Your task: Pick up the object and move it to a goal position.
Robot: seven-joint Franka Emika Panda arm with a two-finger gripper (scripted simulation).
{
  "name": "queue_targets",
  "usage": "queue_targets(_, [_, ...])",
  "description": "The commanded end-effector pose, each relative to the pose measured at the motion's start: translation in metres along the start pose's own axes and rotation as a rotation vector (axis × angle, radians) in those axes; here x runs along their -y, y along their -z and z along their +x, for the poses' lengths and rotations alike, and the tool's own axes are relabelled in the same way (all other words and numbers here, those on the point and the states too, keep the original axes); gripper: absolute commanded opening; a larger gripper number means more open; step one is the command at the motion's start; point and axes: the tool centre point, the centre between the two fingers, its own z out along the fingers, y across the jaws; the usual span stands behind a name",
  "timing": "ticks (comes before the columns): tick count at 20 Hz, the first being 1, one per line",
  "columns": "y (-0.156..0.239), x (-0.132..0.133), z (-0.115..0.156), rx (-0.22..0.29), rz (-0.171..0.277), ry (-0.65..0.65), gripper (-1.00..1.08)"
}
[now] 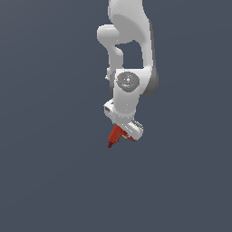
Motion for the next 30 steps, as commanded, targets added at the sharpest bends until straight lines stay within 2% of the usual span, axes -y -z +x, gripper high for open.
queue_targets(1, [-0.005, 0.001, -0.003, 0.002, -0.008, -0.062, 1.08])
queue_targets(15, [-0.031, 0.008, -0.018, -0.002, -0.052, -0.399, 1.08])
queue_targets(30, [-0.056, 0.013, -0.032, -0.029, -0.093, -0.731, 1.08])
